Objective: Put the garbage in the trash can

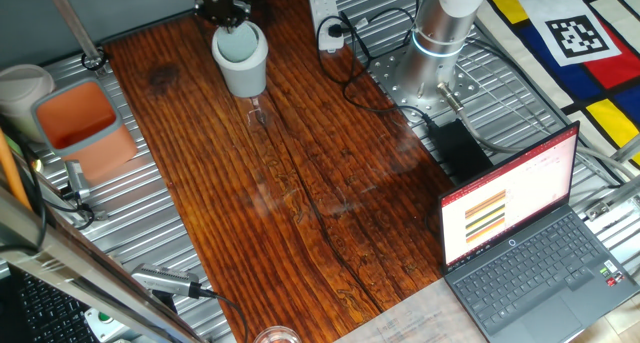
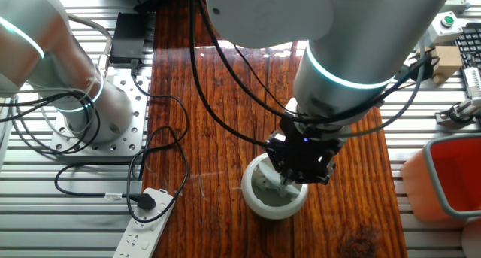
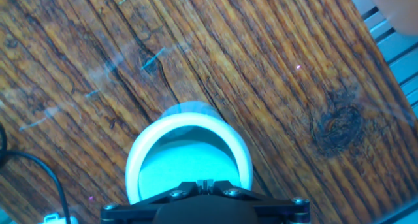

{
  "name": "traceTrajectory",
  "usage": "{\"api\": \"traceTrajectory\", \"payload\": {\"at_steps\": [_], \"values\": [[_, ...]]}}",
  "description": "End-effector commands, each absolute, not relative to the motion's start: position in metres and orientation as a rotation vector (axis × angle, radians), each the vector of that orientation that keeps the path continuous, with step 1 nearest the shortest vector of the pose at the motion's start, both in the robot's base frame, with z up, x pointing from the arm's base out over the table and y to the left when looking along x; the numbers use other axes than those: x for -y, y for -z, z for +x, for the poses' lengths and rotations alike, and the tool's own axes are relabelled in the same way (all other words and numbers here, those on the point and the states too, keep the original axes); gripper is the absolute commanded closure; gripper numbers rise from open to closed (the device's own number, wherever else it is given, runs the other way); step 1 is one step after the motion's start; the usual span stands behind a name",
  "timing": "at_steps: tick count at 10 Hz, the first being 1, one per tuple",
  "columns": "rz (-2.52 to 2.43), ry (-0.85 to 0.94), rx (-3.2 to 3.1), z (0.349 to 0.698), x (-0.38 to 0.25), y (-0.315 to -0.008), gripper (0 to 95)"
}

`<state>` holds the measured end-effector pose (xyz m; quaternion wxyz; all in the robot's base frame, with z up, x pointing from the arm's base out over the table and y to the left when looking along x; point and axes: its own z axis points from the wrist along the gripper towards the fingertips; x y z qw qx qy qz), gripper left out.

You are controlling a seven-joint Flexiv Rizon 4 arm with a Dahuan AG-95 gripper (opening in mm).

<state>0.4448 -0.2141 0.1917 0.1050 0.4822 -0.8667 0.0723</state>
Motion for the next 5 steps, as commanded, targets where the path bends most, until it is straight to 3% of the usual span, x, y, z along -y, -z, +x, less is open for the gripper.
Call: {"api": "traceTrajectory", "payload": {"at_steps": [1, 5], "values": [[1.424, -0.213, 2.554, 0.4459, 0.2155, -0.1885, 95.0], [1.440, -0.208, 2.563, 0.4455, 0.2186, -0.1795, 95.0]]}}
